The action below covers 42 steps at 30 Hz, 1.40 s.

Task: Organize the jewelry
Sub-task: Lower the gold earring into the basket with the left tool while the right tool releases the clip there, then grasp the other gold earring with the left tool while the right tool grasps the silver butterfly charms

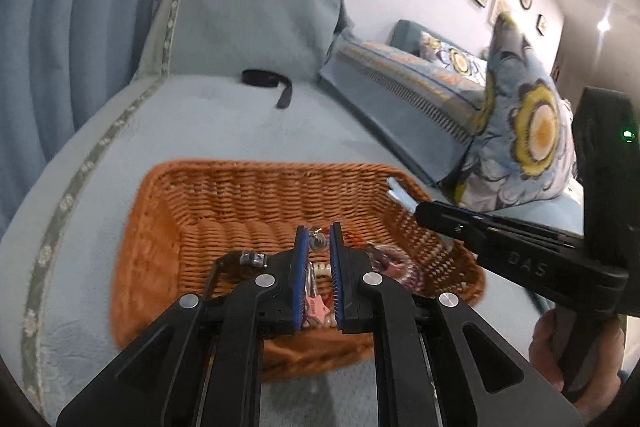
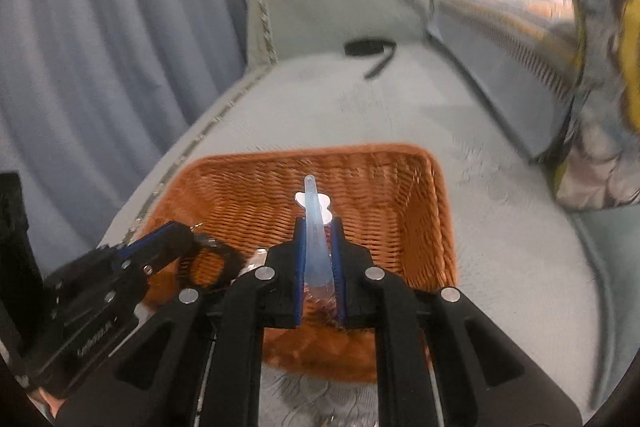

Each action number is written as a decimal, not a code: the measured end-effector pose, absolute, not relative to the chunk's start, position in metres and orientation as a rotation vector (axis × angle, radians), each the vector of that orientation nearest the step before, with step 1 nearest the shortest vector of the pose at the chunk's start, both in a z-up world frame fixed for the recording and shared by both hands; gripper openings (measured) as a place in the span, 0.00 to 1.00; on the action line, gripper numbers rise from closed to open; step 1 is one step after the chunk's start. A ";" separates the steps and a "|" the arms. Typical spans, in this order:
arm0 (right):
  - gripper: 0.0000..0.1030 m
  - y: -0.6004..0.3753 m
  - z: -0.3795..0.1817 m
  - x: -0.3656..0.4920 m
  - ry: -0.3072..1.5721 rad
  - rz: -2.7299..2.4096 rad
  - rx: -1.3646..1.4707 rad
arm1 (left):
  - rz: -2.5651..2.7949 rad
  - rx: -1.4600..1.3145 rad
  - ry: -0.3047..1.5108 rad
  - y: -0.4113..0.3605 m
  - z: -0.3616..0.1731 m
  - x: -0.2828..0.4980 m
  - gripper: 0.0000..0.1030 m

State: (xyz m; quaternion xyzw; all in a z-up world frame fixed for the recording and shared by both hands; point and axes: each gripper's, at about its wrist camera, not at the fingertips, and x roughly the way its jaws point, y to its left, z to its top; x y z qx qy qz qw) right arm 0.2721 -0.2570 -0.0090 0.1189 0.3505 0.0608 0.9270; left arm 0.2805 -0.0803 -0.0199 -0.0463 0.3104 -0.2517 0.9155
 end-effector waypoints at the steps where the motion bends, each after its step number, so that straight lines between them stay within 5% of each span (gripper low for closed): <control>1: 0.10 -0.259 -0.015 0.279 0.736 0.122 0.256 | -0.515 -0.104 0.649 -0.081 -0.025 0.285 0.09; 13: 0.10 -0.260 -0.041 0.298 0.809 0.116 0.263 | -0.525 -0.098 0.682 -0.084 -0.046 0.291 0.10; 15: 0.11 -0.258 -0.040 0.298 0.814 0.109 0.252 | -0.532 -0.102 0.677 -0.084 -0.043 0.289 0.27; 20: 0.43 -0.266 -0.030 0.283 0.781 0.131 0.282 | -0.550 -0.147 0.632 -0.070 -0.025 0.271 0.35; 34: 0.43 -0.279 0.025 0.168 0.637 0.191 0.266 | -0.587 -0.141 0.517 -0.039 0.032 0.174 0.39; 42: 0.43 -0.287 -0.009 0.105 0.621 0.164 0.315 | -0.507 -0.165 0.546 -0.011 0.007 0.121 0.51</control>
